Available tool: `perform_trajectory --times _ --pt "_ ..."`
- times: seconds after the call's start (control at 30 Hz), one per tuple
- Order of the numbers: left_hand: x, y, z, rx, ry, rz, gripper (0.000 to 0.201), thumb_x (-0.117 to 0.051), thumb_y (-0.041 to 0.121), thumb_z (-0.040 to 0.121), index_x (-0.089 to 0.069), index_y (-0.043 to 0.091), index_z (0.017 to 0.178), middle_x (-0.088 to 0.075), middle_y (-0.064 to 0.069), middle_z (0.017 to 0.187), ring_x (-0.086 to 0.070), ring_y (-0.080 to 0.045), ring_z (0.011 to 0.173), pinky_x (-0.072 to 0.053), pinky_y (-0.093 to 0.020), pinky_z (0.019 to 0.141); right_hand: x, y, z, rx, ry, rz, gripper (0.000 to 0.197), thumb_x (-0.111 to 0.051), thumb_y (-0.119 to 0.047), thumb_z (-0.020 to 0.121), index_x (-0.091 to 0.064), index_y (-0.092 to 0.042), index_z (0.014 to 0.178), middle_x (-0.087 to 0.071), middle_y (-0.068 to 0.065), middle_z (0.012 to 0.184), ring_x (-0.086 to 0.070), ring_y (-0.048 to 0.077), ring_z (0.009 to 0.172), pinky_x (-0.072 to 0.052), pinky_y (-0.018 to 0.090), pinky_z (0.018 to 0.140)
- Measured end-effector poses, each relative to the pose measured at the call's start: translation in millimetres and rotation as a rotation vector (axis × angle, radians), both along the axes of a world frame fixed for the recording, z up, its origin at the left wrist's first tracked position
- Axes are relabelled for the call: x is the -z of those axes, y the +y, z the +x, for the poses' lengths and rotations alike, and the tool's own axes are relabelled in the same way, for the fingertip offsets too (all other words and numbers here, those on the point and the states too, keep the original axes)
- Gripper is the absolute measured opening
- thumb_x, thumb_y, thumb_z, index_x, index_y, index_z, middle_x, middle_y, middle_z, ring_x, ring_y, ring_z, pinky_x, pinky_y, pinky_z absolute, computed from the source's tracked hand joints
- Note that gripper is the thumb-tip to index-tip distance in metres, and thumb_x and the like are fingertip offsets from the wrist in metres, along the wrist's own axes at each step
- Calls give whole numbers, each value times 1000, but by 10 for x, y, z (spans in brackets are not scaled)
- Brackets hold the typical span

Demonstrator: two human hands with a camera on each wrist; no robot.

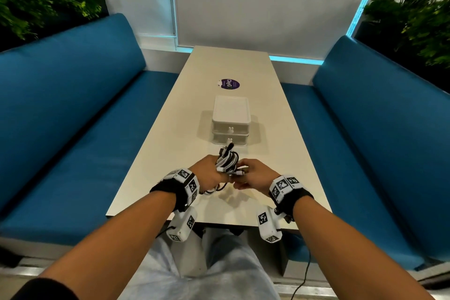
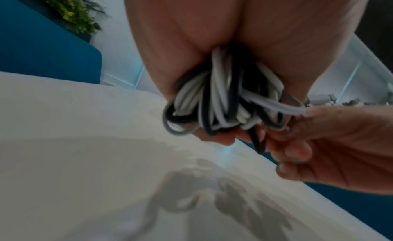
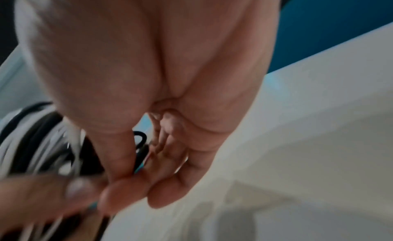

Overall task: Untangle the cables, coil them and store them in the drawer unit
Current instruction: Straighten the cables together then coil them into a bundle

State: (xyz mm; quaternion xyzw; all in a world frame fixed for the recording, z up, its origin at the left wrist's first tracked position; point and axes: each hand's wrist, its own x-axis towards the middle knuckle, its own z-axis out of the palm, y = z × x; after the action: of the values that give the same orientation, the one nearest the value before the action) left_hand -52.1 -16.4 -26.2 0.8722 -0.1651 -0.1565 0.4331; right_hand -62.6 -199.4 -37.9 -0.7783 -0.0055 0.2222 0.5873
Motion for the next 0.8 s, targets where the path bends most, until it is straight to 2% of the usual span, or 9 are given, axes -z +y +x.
perform_trajectory --times 0.13,0.23,0.33,0.4,0.47,0.53,0.63,0.73,0.8 --pt "29 0 -29 76 9 100 14 -77 20 74 -63 23 74 -66 4 65 -58 -9 56 -45 -23 57 5 -37 -24 -89 45 41 44 -64 11 75 -63 0 117 -70 23 108 -69 31 100 -55 38 89" --pt "29 -8 -34 163 -125 382 25 -73 32 77 -63 22 99 -70 -2 89 -65 -22 79 -50 -28 68 87 -79 30 -139 13 -113 49 -59 12 72 -64 -4 117 -69 20 109 -67 28 101 -54 43 94" --pt "21 36 -40 230 -333 740 28 -65 30 81 -56 20 107 -65 -8 97 -63 -31 88 -44 -31 68 38 -129 152 -120 -62 -366 40 -52 7 85 -58 -4 123 -68 12 111 -63 23 99 -53 34 90" --pt "20 59 -49 293 -407 873 26 -62 27 84 -56 17 107 -64 -10 96 -62 -32 86 -41 -32 66 -49 -154 199 -24 -116 -377 33 -46 -10 96 -53 -9 128 -66 6 117 -61 21 109 -48 36 98" --pt "5 42 -55 339 -465 953 27 -59 25 86 -54 15 110 -64 -11 95 -62 -34 85 -40 -33 65 -182 -133 202 -45 -194 -426 42 -51 -45 93 -55 -21 127 -63 -4 123 -57 17 115 -42 37 104" --pt "-22 -36 -75 405 -500 1007 22 -56 21 88 -56 14 109 -66 -10 96 -64 -34 86 -42 -34 66 -303 -33 178 -237 -173 -521 80 -56 -76 73 -50 -26 135 -60 -9 128 -56 13 116 -40 35 104" --pt "-43 -163 -120 469 -523 1035 21 -51 16 91 -61 10 108 -67 -10 104 -63 -32 93 -44 -34 72 -405 86 172 -463 -59 -692 111 -64 -86 51 -38 -31 145 -58 -8 134 -54 15 121 -36 40 109" --pt "-7 -187 -78 465 -595 990 41 -55 21 91 -45 7 129 -66 -13 107 -62 -33 98 -49 -39 75 -397 90 127 -544 -29 -769 89 -75 -77 48 -52 -36 124 -62 -13 123 -56 13 115 -39 40 107" --pt "-1 -215 -53 429 -628 981 42 -57 22 91 -45 5 127 -66 -13 106 -61 -33 98 -49 -40 75 -294 82 75 -521 -35 -732 67 -82 -67 50 -58 -37 104 -67 -15 107 -61 11 102 -46 37 100"
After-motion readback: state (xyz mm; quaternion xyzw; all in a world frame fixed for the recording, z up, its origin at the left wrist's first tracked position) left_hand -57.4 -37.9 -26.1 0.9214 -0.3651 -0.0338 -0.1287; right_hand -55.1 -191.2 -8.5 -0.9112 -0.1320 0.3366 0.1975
